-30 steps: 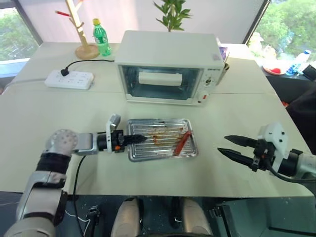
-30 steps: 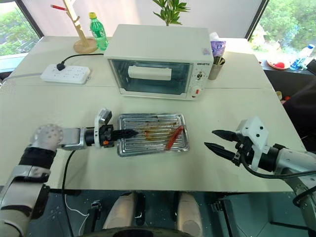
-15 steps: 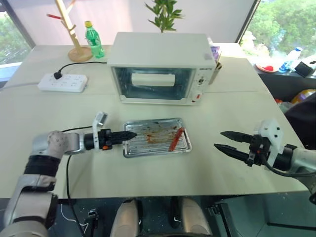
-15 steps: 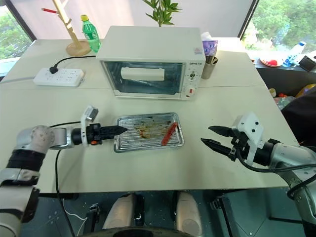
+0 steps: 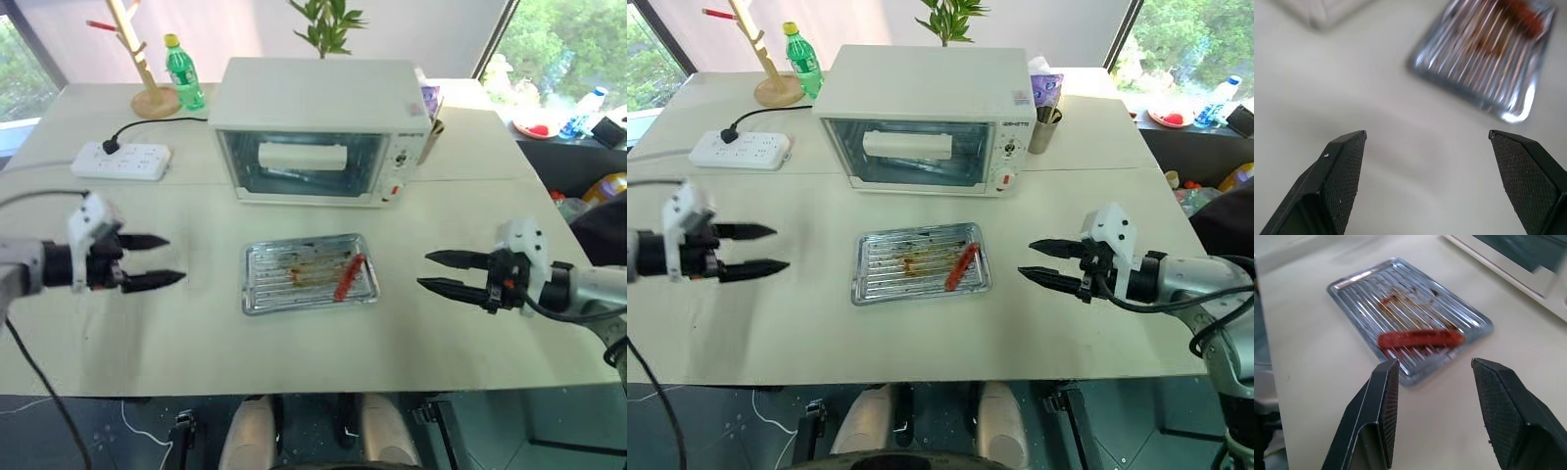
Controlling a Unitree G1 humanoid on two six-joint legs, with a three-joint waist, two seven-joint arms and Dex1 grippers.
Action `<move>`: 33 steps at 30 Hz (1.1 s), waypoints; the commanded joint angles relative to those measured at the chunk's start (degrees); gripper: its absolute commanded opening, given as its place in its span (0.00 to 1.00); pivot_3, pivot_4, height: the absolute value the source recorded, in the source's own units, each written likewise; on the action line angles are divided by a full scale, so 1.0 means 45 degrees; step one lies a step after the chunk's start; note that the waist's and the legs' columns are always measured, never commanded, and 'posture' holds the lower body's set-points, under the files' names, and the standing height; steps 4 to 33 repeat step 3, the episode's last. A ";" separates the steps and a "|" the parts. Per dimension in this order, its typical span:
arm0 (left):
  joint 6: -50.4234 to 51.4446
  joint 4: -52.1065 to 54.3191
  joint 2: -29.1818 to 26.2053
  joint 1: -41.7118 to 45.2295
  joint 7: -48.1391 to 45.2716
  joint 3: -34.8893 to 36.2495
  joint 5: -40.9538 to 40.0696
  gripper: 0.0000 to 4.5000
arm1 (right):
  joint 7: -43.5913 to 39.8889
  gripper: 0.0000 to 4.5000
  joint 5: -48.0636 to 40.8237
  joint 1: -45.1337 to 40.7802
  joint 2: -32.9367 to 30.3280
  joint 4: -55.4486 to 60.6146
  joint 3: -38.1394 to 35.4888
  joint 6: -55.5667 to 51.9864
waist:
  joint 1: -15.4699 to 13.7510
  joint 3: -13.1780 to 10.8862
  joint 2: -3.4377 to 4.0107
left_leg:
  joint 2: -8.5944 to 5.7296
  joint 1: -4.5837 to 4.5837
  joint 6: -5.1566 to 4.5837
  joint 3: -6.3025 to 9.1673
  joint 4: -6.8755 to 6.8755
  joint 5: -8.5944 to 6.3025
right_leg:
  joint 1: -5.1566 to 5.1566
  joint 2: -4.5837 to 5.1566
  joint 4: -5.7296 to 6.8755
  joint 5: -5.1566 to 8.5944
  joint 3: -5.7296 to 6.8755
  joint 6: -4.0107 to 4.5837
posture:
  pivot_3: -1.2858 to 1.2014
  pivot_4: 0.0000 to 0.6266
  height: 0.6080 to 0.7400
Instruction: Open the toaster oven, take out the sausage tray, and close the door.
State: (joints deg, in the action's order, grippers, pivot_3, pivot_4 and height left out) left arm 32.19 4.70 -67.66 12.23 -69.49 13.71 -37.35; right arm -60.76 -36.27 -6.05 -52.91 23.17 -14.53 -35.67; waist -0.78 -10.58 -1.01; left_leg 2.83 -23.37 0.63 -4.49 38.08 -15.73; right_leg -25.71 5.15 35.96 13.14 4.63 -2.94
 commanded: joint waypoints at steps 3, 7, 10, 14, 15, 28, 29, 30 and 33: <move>0.0287 0.1041 -0.0281 -0.0090 -0.0666 0.0663 -0.0248 0.95 | -0.0771 0.54 -0.0096 -0.0761 -0.0375 -0.0390 0.0206 0.0250 | 0.0005 -0.0002 -0.0003 | -0.0026 -0.0002 -0.0003 -0.0015 0.0000 -0.0002 | 0.0013 0.0005 -0.0025 -0.0009 0.0001 -0.0031 | 0.52 0.24 0.87; 0.0287 0.1041 -0.0281 -0.0090 -0.0666 0.0663 -0.0248 0.95 | -0.0771 0.54 -0.0096 -0.0761 -0.0375 -0.0390 0.0206 0.0250 | 0.0005 -0.0002 -0.0003 | -0.0026 -0.0002 -0.0003 -0.0015 0.0000 -0.0002 | 0.0013 0.0005 -0.0025 -0.0009 0.0001 -0.0031 | 0.52 0.24 0.87; 0.0287 0.1041 -0.0281 -0.0090 -0.0666 0.0663 -0.0248 0.95 | -0.0771 0.54 -0.0096 -0.0761 -0.0375 -0.0390 0.0206 0.0250 | 0.0005 -0.0002 -0.0003 | -0.0026 -0.0002 -0.0003 -0.0015 0.0000 -0.0002 | 0.0013 0.0005 -0.0025 -0.0009 0.0001 -0.0031 | 0.52 0.24 0.87; 0.0287 0.1041 -0.0281 -0.0090 -0.0666 0.0663 -0.0248 0.95 | -0.0771 0.54 -0.0096 -0.0761 -0.0375 -0.0390 0.0206 0.0250 | 0.0005 -0.0002 -0.0003 | -0.0026 -0.0002 -0.0003 -0.0015 0.0000 -0.0002 | 0.0013 0.0005 -0.0025 -0.0009 0.0001 -0.0031 | 0.52 0.24 0.87; 0.0287 0.1041 -0.0281 -0.0090 -0.0666 0.0663 -0.0248 0.95 | -0.0771 0.54 -0.0096 -0.0761 -0.0375 -0.0390 0.0206 0.0250 | 0.0005 -0.0002 -0.0003 | -0.0026 -0.0002 -0.0003 -0.0015 0.0000 -0.0002 | 0.0013 0.0005 -0.0025 -0.0009 0.0001 -0.0031 | 0.52 0.24 0.87; 0.0287 0.1041 -0.0281 -0.0090 -0.0666 0.0663 -0.0248 0.95 | -0.0771 0.54 -0.0096 -0.0761 -0.0375 -0.0390 0.0206 0.0250 | 0.0005 -0.0002 -0.0003 | -0.0026 -0.0002 -0.0003 -0.0015 0.0000 -0.0002 | 0.0013 0.0005 -0.0025 -0.0009 0.0001 -0.0031 | 0.52 0.24 0.87; 0.0287 0.1041 -0.0281 -0.0090 -0.0666 0.0663 -0.0248 0.95 | -0.0771 0.54 -0.0096 -0.0761 -0.0375 -0.0390 0.0206 0.0250 | 0.0005 -0.0002 -0.0003 | -0.0026 -0.0002 -0.0003 -0.0015 0.0000 -0.0002 | 0.0013 0.0005 -0.0025 -0.0009 0.0001 -0.0031 | 0.52 0.24 0.87; 0.0287 0.1041 -0.0281 -0.0090 -0.0666 0.0663 -0.0248 0.95 | -0.0771 0.54 -0.0096 -0.0761 -0.0375 -0.0390 0.0206 0.0250 | 0.0005 -0.0002 -0.0003 | -0.0026 -0.0002 -0.0003 -0.0015 0.0000 -0.0002 | 0.0013 0.0005 -0.0025 -0.0009 0.0001 -0.0031 | 0.52 0.24 0.87; 0.0287 0.1041 -0.0281 -0.0090 -0.0666 0.0663 -0.0248 0.95 | -0.0771 0.54 -0.0096 -0.0761 -0.0375 -0.0390 0.0206 0.0250 | 0.0005 -0.0002 -0.0003 | -0.0026 -0.0002 -0.0003 -0.0015 0.0000 -0.0002 | 0.0013 0.0005 -0.0025 -0.0009 0.0001 -0.0031 | 0.52 0.24 0.87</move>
